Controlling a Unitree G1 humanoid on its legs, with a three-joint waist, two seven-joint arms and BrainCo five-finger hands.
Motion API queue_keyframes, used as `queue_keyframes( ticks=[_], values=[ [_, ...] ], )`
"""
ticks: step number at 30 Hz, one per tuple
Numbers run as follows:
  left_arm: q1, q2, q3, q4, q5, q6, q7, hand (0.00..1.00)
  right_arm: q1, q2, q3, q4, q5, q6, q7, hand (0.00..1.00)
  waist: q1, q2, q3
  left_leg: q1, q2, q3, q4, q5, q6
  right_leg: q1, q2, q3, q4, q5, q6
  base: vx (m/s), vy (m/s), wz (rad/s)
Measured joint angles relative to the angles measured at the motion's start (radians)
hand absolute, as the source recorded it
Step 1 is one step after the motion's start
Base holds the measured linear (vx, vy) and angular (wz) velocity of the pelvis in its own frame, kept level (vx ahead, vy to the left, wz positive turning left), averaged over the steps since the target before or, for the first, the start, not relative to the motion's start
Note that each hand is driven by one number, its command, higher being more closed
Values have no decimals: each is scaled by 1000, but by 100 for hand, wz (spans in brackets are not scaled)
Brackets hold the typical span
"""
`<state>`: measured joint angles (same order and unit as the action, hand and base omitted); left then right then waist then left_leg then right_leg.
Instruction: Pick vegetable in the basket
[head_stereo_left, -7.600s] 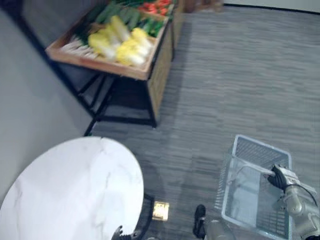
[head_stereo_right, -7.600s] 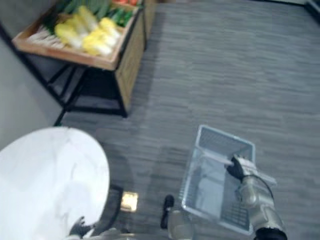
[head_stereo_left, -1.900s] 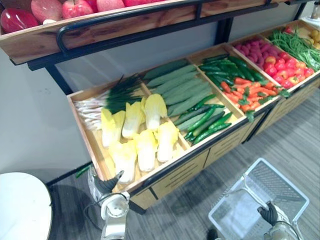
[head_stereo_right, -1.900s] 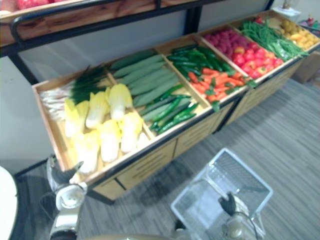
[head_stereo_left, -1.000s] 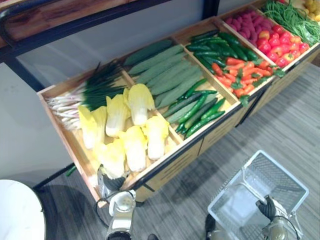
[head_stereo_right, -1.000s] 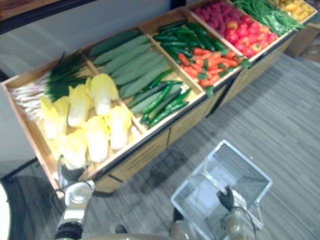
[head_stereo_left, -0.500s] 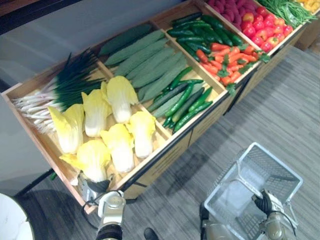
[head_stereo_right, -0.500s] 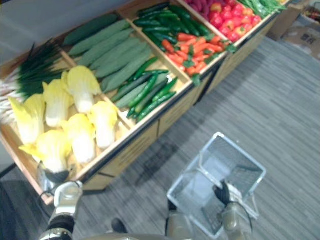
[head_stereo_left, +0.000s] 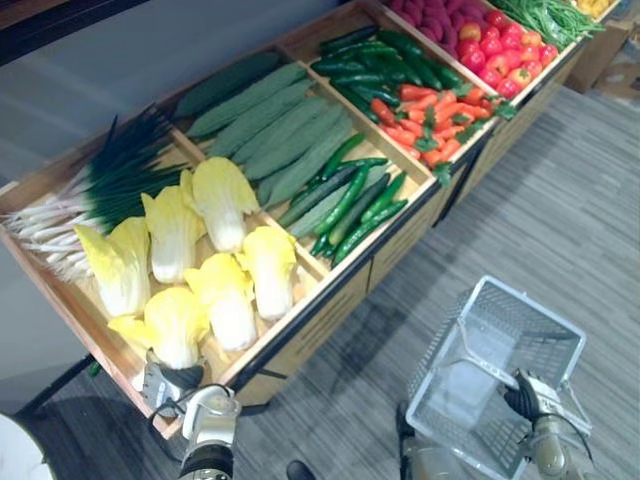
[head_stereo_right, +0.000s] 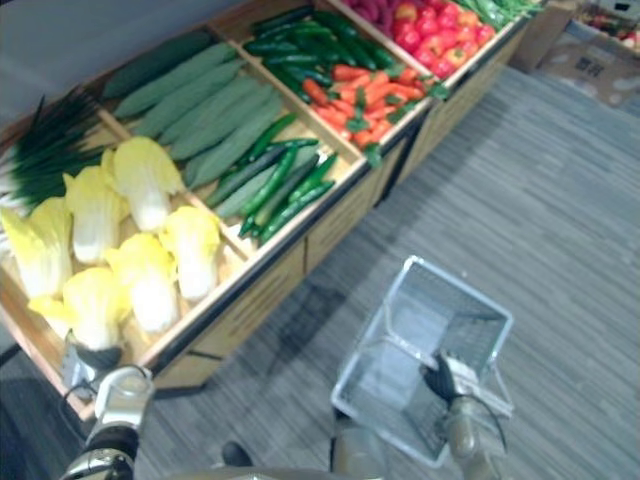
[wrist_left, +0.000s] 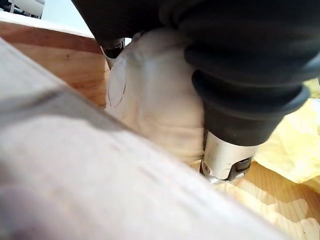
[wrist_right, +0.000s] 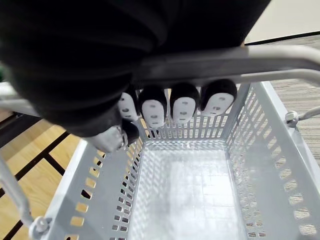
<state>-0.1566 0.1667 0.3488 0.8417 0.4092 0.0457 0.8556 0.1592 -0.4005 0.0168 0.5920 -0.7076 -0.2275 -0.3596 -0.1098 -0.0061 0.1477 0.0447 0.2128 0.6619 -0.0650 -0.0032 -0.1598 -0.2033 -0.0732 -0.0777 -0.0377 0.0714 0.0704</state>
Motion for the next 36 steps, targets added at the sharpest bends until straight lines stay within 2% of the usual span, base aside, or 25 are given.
queue_keyframes(
  ticks=[8, 13, 17, 19, 23, 25, 29, 33, 36],
  values=[
    [5, -11, -21, -27, -16, -9, -21, 100, 13, -7, -2, 2, -1, 9, 0, 100, -19, 11, -7, 25, -8, -29, -6, 0, 0, 50, -14, -35, -14, 5, 6, -18, -29, 12],
    [85, -103, -71, -236, -48, -21, -88, 100, 21, 26, -37, 9, -3, 42, 5, 100, -17, 11, -10, 28, -18, -80, -6, 1, 2, 85, -33, -81, -15, 5, 6, -6, -16, 28],
    [164, -168, -91, -440, -55, -44, -135, 100, 25, 78, -108, 16, -3, 60, 22, 100, -13, 22, -19, 26, -21, -126, -4, 5, 7, 108, -39, -117, -15, 4, 6, -36, -37, 25],
    [185, -172, -108, -496, -55, -52, -163, 100, 36, 86, -141, 16, -18, 74, 34, 100, 3, 34, -28, 25, -23, -145, -5, 8, 11, 119, -42, -135, -15, 3, 6, -55, -38, 26],
    [201, -184, -106, -558, -55, -66, -199, 100, 42, 86, -184, 56, -38, 93, 45, 100, 11, 48, -61, 10, -29, -192, -22, 25, 29, 123, -50, -177, -10, 0, 4, -82, -38, 30],
    [202, -185, -100, -569, -55, -66, -204, 100, 42, 86, -201, 69, -38, 94, 59, 100, 12, 47, -63, 9, -32, -210, -29, 32, 34, 130, -54, -194, -7, 0, 4, -69, -23, 34],
    [204, -185, -26, -598, -57, -66, -202, 100, 46, 88, -214, 113, -37, 96, 78, 100, 31, 26, -96, -4, -33, -239, -35, 44, 37, 136, -58, -220, -10, -2, 4, -48, -23, 20],
    [204, -183, 43, -659, -81, -64, -179, 100, 48, 96, -218, 134, -35, 101, 87, 100, 33, 5, -117, -17, -38, -267, -36, 53, 42, 143, -64, -246, -12, -1, 3, -12, -16, 20],
    [204, -182, 50, -722, -84, -63, -153, 100, 35, 96, -223, 161, -32, 97, 87, 100, 33, -2, -124, -24, -47, -285, -36, 57, 48, 145, -73, -253, -12, 2, 6, 5, 7, 16]
  ],
)
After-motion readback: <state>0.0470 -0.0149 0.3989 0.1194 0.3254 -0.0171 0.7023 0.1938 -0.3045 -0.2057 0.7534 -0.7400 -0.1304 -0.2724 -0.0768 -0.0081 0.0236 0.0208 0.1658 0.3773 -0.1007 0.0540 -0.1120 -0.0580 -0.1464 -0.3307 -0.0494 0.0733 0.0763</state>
